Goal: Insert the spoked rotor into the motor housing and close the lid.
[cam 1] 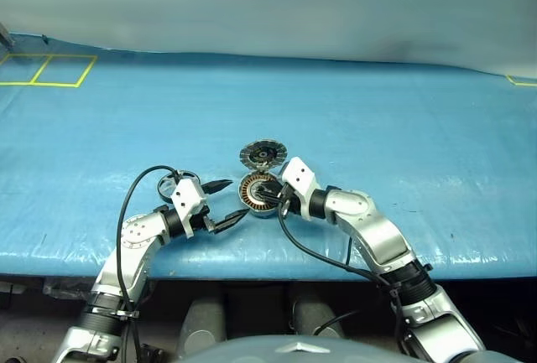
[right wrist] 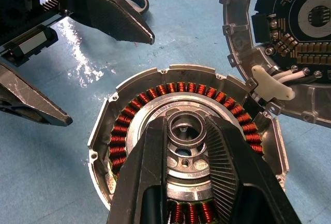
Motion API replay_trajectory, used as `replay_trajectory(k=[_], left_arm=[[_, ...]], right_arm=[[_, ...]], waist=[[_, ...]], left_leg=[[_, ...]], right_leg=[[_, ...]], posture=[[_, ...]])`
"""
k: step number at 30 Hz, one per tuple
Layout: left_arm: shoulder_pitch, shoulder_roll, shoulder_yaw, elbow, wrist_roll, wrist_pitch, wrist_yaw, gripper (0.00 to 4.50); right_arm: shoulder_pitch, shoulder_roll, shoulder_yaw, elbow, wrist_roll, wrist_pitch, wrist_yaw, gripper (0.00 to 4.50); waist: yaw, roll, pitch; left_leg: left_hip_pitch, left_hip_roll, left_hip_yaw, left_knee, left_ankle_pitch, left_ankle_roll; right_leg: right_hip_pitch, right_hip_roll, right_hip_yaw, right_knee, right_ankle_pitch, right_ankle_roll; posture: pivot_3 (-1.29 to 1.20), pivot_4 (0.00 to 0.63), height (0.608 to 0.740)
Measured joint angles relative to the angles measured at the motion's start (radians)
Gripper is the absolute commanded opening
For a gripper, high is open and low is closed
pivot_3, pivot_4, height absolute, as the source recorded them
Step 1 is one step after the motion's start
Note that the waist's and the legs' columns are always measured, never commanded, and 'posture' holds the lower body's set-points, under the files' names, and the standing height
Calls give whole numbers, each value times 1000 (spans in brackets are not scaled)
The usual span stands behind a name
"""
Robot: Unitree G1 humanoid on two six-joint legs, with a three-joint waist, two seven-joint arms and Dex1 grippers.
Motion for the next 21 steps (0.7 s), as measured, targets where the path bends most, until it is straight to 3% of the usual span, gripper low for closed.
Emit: replay_trajectory(k=[21], left_arm=[[5,-1,0,2,7,-14,1,4091]], right_arm=[[0,-5,-1,-1,4,-1,-1,756]], waist=[[0,0,0]], left_leg=[[0,0,0,0,0,0]], right_leg=[[0,0,0,0,0,0]], posture=[[0,150,740]])
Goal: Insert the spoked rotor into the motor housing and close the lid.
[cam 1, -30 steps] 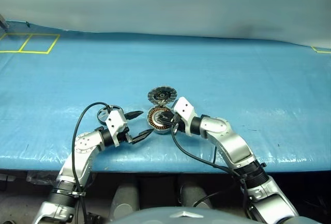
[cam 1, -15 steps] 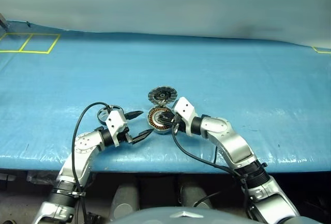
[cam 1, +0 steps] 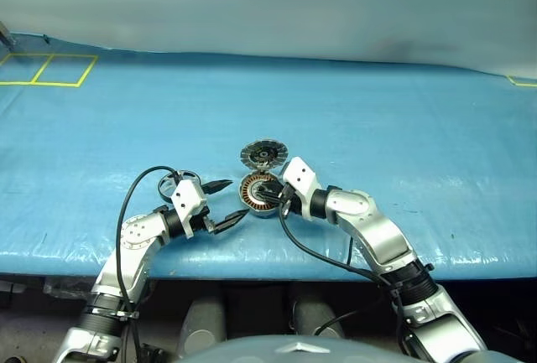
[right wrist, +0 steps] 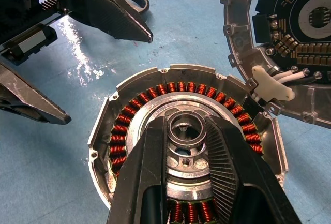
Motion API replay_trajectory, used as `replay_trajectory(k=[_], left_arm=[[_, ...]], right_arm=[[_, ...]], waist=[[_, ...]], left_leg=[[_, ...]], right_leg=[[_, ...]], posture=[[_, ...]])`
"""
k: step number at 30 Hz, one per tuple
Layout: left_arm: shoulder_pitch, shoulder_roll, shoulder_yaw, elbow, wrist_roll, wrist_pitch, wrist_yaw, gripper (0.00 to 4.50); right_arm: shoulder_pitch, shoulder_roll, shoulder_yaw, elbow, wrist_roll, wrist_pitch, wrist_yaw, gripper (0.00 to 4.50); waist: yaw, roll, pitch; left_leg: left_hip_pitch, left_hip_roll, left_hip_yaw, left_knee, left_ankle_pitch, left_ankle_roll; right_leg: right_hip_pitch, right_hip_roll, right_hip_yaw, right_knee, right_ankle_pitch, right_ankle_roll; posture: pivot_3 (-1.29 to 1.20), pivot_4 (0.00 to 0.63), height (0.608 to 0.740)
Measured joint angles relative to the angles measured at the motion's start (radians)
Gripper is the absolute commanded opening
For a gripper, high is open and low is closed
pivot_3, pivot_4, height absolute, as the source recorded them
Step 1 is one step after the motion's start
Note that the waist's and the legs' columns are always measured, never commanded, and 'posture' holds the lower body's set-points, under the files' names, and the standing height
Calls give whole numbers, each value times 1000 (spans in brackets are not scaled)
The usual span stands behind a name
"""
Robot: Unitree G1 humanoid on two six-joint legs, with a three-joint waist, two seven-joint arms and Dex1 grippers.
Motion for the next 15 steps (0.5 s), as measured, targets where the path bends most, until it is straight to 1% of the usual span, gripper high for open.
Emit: replay_trajectory(k=[15], left_arm=[[1,-3,0,3,0,-2,0,4091]], right_arm=[[0,-11,-23,-4,-1,4,-7,756]], waist=[[0,0,0]], left_leg=[[0,0,0,-4,0,0]], right_leg=[[-2,0,-1,-1,-1,-2]], posture=[[0,150,740]])
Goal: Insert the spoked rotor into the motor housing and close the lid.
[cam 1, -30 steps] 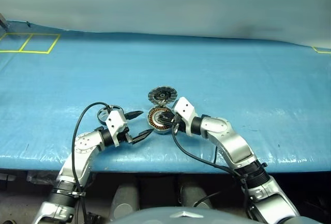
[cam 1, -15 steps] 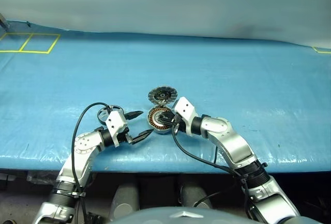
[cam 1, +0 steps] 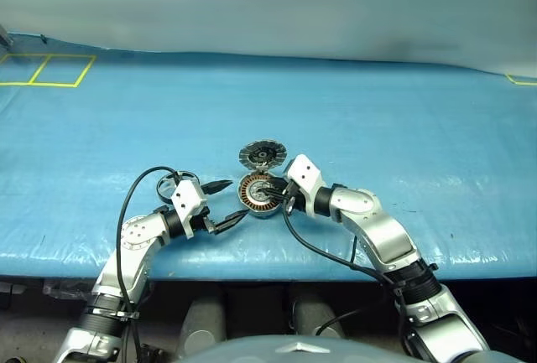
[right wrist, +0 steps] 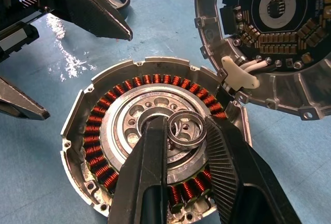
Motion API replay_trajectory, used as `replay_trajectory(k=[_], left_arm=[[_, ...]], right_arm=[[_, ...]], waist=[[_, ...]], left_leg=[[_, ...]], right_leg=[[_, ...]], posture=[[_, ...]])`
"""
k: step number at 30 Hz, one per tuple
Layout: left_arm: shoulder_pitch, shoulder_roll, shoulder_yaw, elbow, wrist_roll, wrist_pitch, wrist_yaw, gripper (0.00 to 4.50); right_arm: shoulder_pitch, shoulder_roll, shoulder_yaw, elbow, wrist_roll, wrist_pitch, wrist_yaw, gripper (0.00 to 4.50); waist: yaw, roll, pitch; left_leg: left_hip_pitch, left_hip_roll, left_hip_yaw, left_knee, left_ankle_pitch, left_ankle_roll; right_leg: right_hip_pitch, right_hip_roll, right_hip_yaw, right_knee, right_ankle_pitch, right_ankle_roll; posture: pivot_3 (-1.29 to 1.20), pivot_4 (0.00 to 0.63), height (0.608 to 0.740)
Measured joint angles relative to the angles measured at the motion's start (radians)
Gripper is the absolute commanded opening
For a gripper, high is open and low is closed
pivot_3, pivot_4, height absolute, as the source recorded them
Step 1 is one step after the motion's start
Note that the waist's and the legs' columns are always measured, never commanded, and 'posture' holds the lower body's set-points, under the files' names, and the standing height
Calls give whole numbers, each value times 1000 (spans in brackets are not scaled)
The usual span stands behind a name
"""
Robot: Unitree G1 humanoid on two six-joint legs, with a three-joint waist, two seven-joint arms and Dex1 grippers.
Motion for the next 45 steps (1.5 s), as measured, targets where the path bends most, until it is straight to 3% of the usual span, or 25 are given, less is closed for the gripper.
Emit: replay_trajectory(k=[45], left_arm=[[0,1,0,10,10,-4,2,4091]], right_arm=[[15,19,28,-32,0,22,6,756]], waist=[[0,0,0]], left_leg=[[0,0,0,0,0,0]], right_leg=[[0,0,-1,0,0,0]], posture=[[0,150,740]])
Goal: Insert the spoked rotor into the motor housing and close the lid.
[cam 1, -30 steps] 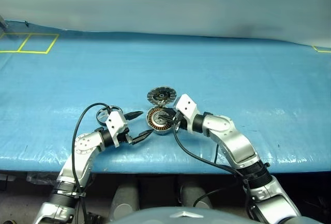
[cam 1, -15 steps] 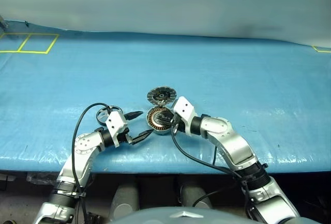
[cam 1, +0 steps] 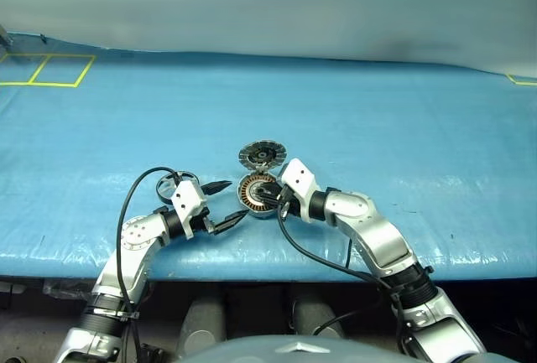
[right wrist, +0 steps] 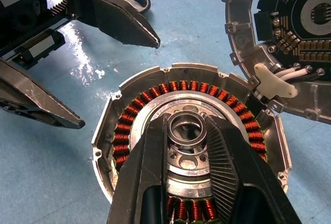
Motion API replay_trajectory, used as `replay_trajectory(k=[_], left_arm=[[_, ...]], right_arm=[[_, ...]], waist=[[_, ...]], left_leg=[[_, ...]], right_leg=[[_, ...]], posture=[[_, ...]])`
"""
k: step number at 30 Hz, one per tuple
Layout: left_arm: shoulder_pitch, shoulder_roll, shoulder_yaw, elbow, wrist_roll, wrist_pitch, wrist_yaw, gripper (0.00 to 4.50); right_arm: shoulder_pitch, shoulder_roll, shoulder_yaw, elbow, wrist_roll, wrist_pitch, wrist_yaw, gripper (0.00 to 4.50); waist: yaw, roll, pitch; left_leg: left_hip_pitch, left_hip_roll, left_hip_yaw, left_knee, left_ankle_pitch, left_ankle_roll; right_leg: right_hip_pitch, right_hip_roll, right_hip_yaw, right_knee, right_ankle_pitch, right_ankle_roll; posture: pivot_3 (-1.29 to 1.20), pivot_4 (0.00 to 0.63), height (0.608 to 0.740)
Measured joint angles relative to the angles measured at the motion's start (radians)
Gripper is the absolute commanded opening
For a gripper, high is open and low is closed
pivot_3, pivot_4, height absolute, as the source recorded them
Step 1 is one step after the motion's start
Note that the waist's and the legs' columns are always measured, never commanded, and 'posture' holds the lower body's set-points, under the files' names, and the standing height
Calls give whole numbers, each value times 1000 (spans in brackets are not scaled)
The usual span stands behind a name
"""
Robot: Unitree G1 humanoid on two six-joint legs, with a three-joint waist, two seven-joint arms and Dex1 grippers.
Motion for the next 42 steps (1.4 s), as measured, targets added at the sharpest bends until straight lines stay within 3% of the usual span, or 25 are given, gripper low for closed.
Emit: replay_trajectory(k=[2,7,19,22,27,42], left_arm=[[0,0,0,1,4,0,0,4091],[0,0,0,2,13,-1,0,4091],[1,-1,0,5,17,-13,0,4091],[1,-1,0,6,20,-14,0,4091],[3,-2,0,14,21,-16,0,4091],[9,-2,0,15,24,-17,9,4091]], right_arm=[[0,0,0,0,0,0,0,756],[0,-1,-4,2,-2,-1,-6,2273],[0,5,-6,-18,14,-2,1,2273],[0,9,-7,-23,18,-3,1,1662],[-1,13,-16,-19,18,-7,-3,44],[-17,46,-24,71,8,-34,-24,16]], waist=[[0,0,0],[0,0,0],[0,0,0],[0,0,0],[0,0,0],[0,0,0]], left_leg=[[0,0,0,0,0,0],[0,0,0,0,0,0],[0,0,0,0,0,0],[0,0,0,0,0,0],[0,0,0,0,0,0],[0,0,0,0,0,0]], right_leg=[[0,0,0,0,0,0],[0,0,0,0,0,0],[0,0,0,0,0,0],[0,0,0,0,0,0],[0,0,0,0,0,0],[0,0,0,0,0,0]], posture=[[0,150,740],[0,150,740],[0,150,740],[0,150,740],[0,150,740],[0,150,740]])
